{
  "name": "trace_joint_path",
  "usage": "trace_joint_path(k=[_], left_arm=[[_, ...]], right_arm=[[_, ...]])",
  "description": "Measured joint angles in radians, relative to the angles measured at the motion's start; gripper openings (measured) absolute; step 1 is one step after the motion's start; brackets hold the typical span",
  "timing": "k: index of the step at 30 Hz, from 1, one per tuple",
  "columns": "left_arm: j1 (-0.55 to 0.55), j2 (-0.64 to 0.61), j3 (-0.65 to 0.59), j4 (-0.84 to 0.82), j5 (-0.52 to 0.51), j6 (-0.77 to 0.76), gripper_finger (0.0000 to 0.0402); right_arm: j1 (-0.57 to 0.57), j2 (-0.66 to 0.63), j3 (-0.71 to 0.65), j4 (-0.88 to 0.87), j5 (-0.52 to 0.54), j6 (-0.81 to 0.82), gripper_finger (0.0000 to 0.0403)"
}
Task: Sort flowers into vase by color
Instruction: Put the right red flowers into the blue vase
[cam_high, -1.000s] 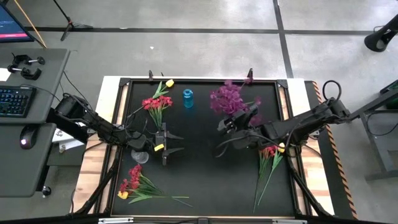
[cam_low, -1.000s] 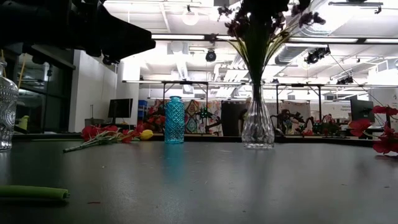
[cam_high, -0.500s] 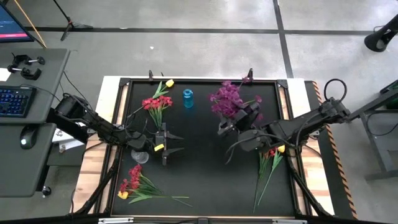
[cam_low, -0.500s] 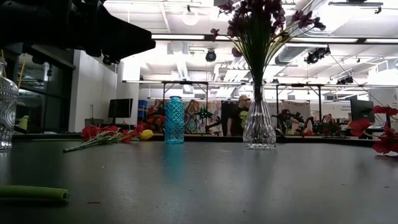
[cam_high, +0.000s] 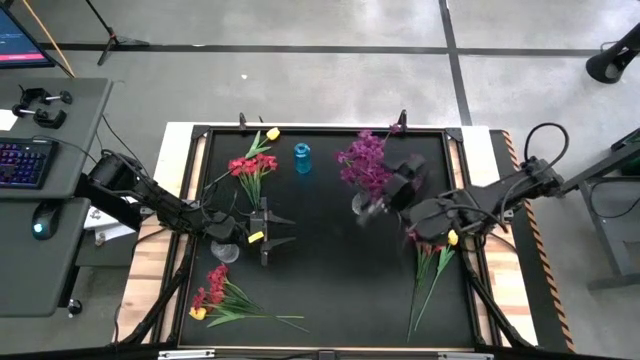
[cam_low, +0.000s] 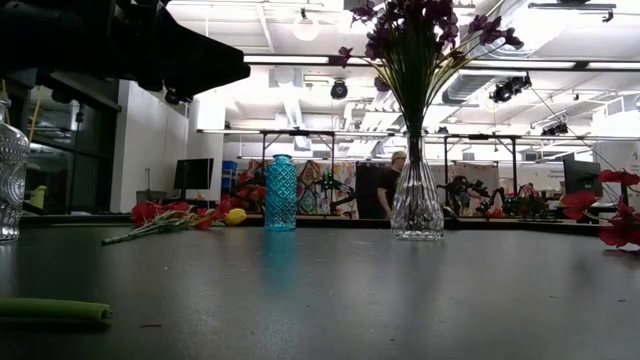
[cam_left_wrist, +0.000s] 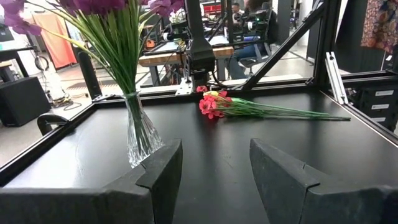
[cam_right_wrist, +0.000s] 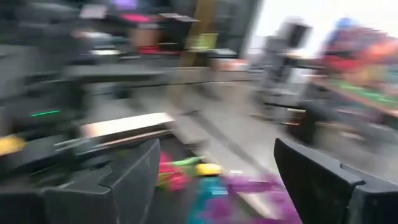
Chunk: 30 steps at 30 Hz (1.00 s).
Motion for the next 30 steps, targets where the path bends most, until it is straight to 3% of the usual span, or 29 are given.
trace_joint_path(k=[7,10,18,22,26,30], left_arm=[[0.0,0.0,0.0,0.0,0.0,0.001,0.0176],[0.0,0.0,0.0,0.0,0.0,-0.014,0.0176],[-0.001,0.0,0.0,0.001,0.0,-0.085,0.0176],[-0.001,0.0,0.0,0.001,0.0,-0.088,0.0176],[-0.001,0.0,0.0,0.001,0.001,-0.088,0.0176],[-0.001,0.0,0.0,0.0,0.001,-0.088,0.0176]], right_arm=[[0.04,0.07,-0.026,-0.006,-0.505,0.025,0.025],[0.066,0.135,-0.028,-0.004,-0.626,0.048,0.022],[0.126,0.294,-0.029,-0.01,-0.647,0.12,0.0168],[0.141,0.335,-0.029,-0.057,-0.65,0.263,0.0159],[0.153,0.362,-0.029,-0.213,-0.655,0.565,0.0158],[0.175,0.389,-0.029,-0.543,-0.676,1.111,0.0158]])
